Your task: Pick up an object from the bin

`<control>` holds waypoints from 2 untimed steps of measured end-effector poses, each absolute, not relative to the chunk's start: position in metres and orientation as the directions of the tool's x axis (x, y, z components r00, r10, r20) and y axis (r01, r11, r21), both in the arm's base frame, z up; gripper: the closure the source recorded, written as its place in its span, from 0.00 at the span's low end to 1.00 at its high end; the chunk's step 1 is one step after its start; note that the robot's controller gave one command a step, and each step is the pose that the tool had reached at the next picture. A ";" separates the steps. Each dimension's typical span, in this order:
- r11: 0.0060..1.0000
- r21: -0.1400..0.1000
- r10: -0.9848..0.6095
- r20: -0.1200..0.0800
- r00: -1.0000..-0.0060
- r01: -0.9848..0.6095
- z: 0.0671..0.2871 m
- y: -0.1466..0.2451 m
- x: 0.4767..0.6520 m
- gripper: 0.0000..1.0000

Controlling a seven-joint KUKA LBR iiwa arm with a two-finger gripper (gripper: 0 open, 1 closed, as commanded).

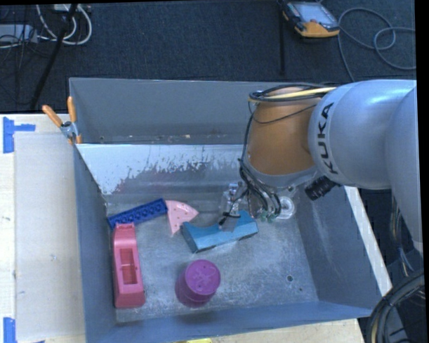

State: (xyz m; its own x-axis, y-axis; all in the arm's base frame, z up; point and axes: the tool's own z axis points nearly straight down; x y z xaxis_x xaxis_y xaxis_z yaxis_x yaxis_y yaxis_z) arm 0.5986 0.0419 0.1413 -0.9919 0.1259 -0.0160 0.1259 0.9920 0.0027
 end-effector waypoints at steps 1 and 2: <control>0.993 0.000 0.121 0.014 -0.993 0.121 0.151 0.023 0.588 1.00; 0.978 0.001 0.209 0.001 -0.978 0.209 0.163 0.007 0.578 0.00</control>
Offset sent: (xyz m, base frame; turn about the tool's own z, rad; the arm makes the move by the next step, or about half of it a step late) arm -0.0303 -0.0386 -0.0063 0.1460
